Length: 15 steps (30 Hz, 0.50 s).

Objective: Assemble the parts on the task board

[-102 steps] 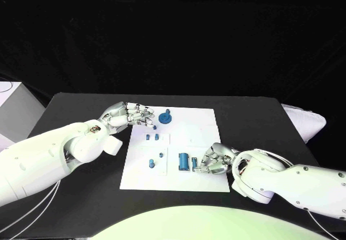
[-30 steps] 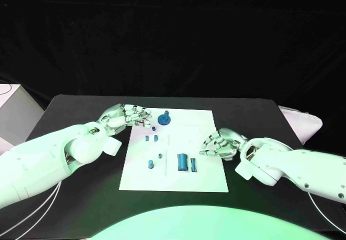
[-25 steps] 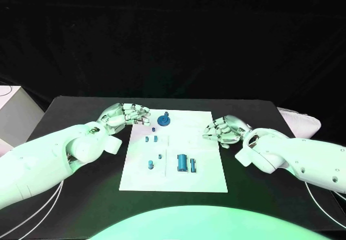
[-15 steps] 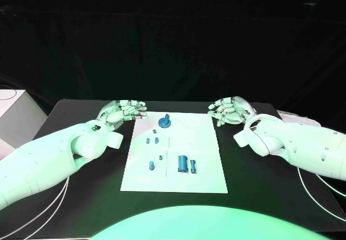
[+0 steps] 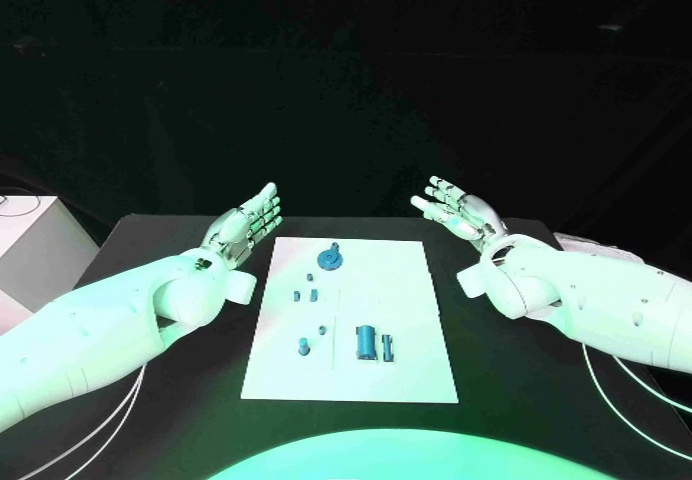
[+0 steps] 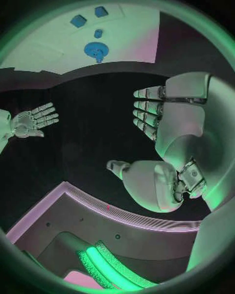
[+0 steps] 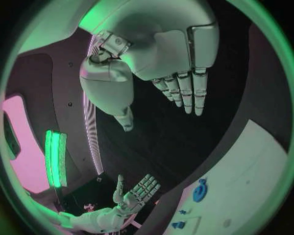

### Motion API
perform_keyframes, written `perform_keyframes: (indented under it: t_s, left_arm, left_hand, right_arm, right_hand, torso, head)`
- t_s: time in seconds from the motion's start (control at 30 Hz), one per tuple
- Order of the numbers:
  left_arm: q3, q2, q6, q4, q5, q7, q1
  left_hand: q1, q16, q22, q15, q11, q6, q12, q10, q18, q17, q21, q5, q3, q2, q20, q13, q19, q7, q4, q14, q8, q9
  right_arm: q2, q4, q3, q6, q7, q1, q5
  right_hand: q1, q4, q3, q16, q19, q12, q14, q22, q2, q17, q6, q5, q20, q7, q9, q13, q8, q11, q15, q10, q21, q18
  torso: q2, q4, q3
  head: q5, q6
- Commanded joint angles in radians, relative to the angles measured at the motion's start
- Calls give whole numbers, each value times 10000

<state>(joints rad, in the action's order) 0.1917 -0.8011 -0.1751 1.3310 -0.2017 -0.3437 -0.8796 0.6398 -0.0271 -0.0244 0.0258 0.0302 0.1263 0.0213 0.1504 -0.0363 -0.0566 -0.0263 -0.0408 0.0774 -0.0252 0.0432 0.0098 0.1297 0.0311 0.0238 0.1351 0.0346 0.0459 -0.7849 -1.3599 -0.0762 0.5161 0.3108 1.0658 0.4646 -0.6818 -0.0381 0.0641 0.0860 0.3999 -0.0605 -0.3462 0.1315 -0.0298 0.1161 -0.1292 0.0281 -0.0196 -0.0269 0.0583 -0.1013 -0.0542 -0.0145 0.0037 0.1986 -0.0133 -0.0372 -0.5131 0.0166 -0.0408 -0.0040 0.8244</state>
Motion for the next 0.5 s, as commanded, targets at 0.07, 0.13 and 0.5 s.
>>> perform_keyframes:
  t_s: [0.07, 0.13, 0.5]
  left_arm:
    - [-321, 62, -1682, 498, 602, -579, -334]
    - [-555, 84, -2309, 776, 810, -753, -536]
    - [-1717, 192, -5412, 2152, 1839, -1614, -1532]
  left_hand:
    - [-6398, 271, 244, -258, -302, -1263, -213, -1504, 363, 566, 263, 408, -774, 252, -432, -98, -1297, -311, -238, -1351, -346, -459]
    - [-6398, 271, 244, -258, -302, -1263, -213, -1504, 363, 566, 263, 408, -774, 252, -432, -98, -1297, -311, -238, -1351, -346, -459]
    - [-6398, 271, 244, -258, -302, -1263, -213, -1504, 363, 566, 263, 408, -774, 252, -432, -98, -1297, -311, -238, -1351, -346, -459]
  right_arm:
    - [20, -561, 183, 938, 834, -42, -1677]
    - [26, -885, 305, 1274, 1099, -66, -2302]
    - [48, -2047, 742, 2483, 2048, -154, -4543]
  right_hand:
    - [6818, 381, -641, -860, -3999, 605, 3462, -1315, 298, -1161, 1292, -281, 196, 269, -583, 1013, 542, 145, -37, -1986, 133, 372]
    - [6818, 381, -641, -860, -3999, 605, 3462, -1315, 298, -1161, 1292, -281, 196, 269, -583, 1013, 542, 145, -37, -1986, 133, 372]
    - [6818, 381, -641, -860, -3999, 605, 3462, -1315, 298, -1161, 1292, -281, 196, 269, -583, 1013, 542, 145, -37, -1986, 133, 372]
  torso:
    - [-105, -55, 135]
    - [-146, -77, 190]
    - [-302, -161, 396]
  head:
    - [15, -670]
    - [20, -984]
    - [39, -2173]
